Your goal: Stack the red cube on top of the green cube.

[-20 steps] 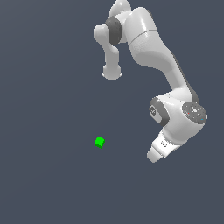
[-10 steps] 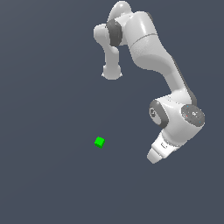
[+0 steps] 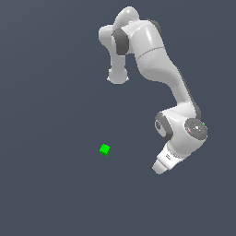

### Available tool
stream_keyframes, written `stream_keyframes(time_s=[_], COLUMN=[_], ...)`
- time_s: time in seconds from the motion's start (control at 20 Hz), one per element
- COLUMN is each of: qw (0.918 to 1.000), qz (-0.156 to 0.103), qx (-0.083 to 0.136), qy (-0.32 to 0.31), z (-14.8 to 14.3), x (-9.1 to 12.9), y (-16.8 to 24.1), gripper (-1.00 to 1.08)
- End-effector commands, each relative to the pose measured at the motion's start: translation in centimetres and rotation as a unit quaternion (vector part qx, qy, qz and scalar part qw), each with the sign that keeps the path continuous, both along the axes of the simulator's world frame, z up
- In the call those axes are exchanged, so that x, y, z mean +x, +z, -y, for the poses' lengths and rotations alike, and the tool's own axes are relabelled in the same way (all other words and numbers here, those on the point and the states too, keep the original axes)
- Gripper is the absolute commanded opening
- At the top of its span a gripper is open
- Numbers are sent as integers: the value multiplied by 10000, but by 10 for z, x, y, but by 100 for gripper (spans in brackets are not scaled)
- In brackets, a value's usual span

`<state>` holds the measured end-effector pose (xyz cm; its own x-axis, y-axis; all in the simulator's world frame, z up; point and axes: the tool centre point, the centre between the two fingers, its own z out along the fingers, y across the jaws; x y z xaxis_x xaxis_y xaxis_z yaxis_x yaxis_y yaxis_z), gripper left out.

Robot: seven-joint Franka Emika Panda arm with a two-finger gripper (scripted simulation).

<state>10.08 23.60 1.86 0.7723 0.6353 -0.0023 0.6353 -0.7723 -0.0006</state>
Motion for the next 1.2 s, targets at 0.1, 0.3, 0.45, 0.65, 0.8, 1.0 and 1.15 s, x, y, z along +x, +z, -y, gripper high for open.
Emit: stream_keyframes(time_s=[0.1,0.3,0.45,0.65,0.8,1.0,1.15], qw=[10000,10000,10000,10000,10000,10000,10000], qz=[11,11,11,8,8,8,8], qx=[3,3,3,4,4,4,4], qy=[0,0,0,0,0,0,0], z=[-1,-1,-1,0,0,0,0], x=[2,2,2,1,1,0,0], y=[1,1,1,1,5,21,41], gripper=[-100,-100,-100,-100,-100,-100,-100])
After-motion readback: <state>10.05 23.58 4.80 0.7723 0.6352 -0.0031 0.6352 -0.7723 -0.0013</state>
